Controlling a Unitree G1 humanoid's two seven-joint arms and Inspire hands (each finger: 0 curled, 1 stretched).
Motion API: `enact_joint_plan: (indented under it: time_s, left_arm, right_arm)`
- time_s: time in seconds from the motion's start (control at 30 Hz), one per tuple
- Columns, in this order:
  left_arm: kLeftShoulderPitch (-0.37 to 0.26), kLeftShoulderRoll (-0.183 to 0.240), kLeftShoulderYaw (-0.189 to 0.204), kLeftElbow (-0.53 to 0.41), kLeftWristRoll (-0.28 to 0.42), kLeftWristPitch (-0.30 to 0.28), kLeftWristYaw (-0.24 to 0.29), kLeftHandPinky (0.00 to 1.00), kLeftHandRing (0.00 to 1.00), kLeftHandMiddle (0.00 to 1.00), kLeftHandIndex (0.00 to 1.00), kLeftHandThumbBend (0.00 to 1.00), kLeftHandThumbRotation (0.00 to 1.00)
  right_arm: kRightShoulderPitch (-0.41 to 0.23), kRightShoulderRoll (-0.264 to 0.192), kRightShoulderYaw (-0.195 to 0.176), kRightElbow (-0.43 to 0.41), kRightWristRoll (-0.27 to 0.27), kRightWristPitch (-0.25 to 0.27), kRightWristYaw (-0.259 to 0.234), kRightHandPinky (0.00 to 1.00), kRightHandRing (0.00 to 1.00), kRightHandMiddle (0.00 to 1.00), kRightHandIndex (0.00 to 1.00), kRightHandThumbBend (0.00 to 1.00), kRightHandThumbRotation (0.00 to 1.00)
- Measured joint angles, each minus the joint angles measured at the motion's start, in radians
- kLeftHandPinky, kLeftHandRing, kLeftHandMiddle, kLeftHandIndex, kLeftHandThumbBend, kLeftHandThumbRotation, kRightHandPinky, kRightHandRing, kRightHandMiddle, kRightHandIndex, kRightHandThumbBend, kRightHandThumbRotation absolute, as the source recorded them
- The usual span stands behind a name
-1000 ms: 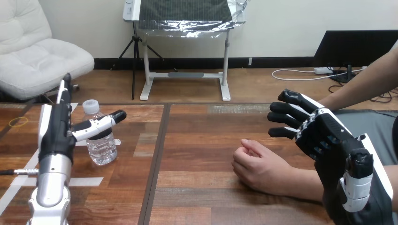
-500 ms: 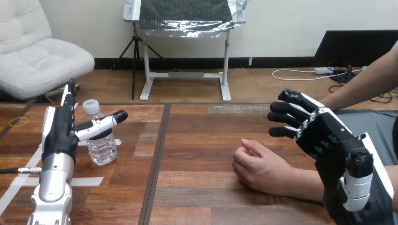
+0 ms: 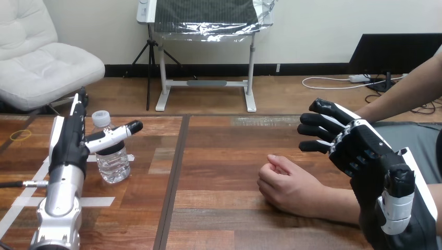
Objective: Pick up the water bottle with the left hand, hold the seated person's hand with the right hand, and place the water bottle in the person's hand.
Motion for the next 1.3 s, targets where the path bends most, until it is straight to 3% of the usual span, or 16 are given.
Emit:
enact_joint_plan:
  time_s: [0.4,1.3]
  left_arm:
    - [-0.038,0.001,-0.002,0.045,0.0,0.025,0.006,1.0,1.0,1.0,1.0,0.95,0.22]
    - [-0.061,0.0,-0.006,0.106,0.0,0.064,0.021,1.0,1.0,1.0,1.0,0.99,0.24]
  right_arm:
    - [0.0,0.0,-0.001,0.0,0.001,0.0,0.0,0.71,0.79,0.79,0.81,1.0,1.0]
    - [0.0,-0.001,-0.003,0.0,0.001,0.001,0.0,0.7,0.78,0.79,0.81,1.0,1.0]
